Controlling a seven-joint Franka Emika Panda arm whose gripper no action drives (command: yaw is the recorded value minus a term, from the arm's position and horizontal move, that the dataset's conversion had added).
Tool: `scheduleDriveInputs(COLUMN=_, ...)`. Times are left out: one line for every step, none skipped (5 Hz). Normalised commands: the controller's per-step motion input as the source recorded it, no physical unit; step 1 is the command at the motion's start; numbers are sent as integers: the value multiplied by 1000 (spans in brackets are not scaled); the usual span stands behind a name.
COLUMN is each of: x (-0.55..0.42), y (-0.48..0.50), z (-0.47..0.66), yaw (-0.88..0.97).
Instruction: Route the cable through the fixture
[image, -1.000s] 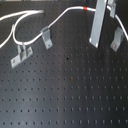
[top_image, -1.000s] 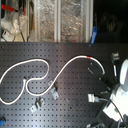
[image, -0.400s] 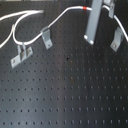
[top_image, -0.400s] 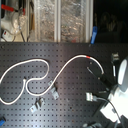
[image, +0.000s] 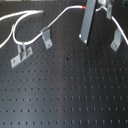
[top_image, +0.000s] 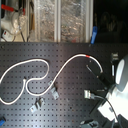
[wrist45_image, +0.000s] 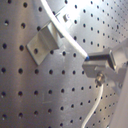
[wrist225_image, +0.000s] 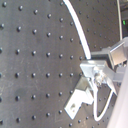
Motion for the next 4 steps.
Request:
scheduleDriveInputs(x=-11, y=-12, z=0, yaw=0)
scheduleDriveInputs(x=-240, y=-113, z=387, yaw=-63)
scheduleDriveInputs(x=5, y=5, z=11, yaw=0)
scheduleDriveInputs(x=-38, y=205, z=41, yaw=-20)
